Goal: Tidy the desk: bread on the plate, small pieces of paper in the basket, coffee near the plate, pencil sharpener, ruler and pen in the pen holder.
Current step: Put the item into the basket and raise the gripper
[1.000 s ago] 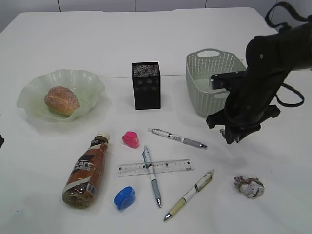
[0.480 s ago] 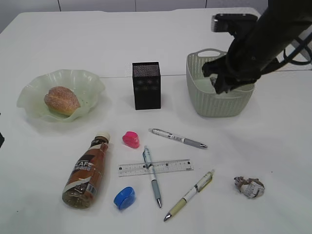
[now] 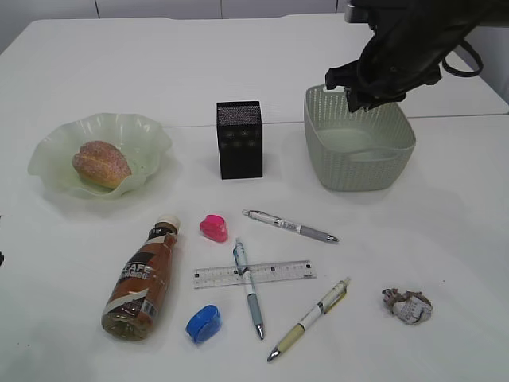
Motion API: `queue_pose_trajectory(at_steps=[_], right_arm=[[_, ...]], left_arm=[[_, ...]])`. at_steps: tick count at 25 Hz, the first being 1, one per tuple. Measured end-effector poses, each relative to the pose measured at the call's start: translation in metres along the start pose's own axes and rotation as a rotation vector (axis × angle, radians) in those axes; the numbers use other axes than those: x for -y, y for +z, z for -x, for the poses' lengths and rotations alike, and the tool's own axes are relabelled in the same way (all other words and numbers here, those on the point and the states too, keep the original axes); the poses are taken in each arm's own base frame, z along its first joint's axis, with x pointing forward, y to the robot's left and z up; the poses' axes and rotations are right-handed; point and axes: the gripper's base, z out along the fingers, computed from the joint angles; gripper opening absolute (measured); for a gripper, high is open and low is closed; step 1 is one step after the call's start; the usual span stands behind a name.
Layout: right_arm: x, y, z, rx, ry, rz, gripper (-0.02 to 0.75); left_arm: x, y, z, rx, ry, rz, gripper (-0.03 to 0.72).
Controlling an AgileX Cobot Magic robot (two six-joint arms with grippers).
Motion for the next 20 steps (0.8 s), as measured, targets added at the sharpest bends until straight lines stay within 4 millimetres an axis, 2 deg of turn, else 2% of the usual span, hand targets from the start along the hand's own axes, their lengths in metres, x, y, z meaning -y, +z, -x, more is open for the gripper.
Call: queue_pose_trajectory(at_steps=[2, 8, 12, 20], right_arm=[[0.0, 0.005, 0.005, 0.009, 0.004, -0.009, 0.215], [0.002, 0.009, 0.008, 0.014, -0.005, -0.024, 0.498], [0.002, 0.004, 0.006, -0.048, -0.002, -0.032, 0.545], [-0.002, -0.003, -0.016, -0.317, 0.027, 0.0, 0.552]], left_arm=[[-0.001, 0.004, -0.004, -0.019, -0.002, 0.002, 0.386], [-0.001, 0.007, -0.008, -0.037, -0.003, 0.003, 0.386], [-0.001, 0.007, -0.008, -0.037, -0.003, 0.003, 0.384], [0.0, 0.007, -0.003, 0.013, -0.014, -0.013, 0.384]])
